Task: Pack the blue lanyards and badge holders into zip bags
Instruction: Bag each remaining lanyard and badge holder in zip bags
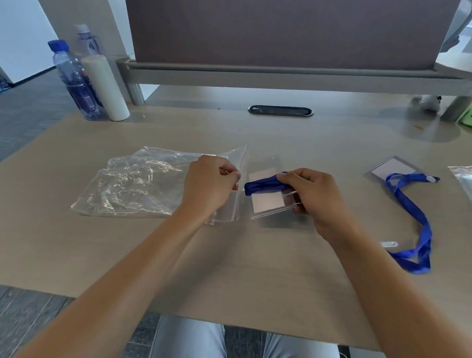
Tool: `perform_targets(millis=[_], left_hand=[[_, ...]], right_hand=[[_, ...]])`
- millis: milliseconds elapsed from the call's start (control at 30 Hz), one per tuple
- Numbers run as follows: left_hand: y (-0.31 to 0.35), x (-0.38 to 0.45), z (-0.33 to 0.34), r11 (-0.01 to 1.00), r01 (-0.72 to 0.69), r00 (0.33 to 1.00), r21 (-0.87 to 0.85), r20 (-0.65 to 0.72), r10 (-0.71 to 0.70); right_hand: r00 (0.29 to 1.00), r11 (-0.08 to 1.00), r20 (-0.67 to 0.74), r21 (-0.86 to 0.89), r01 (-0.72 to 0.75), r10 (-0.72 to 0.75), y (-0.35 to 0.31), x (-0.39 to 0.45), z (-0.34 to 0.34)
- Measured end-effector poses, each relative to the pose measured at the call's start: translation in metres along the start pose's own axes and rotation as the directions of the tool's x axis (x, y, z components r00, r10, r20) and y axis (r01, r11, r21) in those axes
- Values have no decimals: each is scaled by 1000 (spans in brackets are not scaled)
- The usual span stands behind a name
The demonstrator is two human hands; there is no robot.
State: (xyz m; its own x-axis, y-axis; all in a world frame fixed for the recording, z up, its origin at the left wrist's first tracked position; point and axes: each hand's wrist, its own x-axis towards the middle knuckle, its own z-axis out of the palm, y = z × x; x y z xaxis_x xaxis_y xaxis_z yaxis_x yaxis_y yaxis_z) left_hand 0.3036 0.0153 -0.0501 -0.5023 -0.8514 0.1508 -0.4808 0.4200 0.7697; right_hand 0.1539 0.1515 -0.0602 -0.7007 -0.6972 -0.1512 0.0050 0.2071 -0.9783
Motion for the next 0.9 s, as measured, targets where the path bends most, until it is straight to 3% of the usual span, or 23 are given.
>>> perform_targets(millis=[433, 667, 833, 900], left_hand=[[12, -19, 9, 995, -53, 994, -79, 96, 61], [19, -18, 18, 989, -37, 996, -143, 70, 47], [18, -11, 19, 985, -41, 997, -169, 52, 51], [17, -6, 20, 984, -29, 995, -177, 88, 45]], right_hand=[[997, 1000, -76, -22, -21, 20, -4, -9, 11], [996, 997, 67, -66, -47, 52, 0, -16, 20], [997, 919, -11, -389, 67, -78, -1, -14, 13], [998, 895, 13, -443, 62, -63, -6, -19, 8]])
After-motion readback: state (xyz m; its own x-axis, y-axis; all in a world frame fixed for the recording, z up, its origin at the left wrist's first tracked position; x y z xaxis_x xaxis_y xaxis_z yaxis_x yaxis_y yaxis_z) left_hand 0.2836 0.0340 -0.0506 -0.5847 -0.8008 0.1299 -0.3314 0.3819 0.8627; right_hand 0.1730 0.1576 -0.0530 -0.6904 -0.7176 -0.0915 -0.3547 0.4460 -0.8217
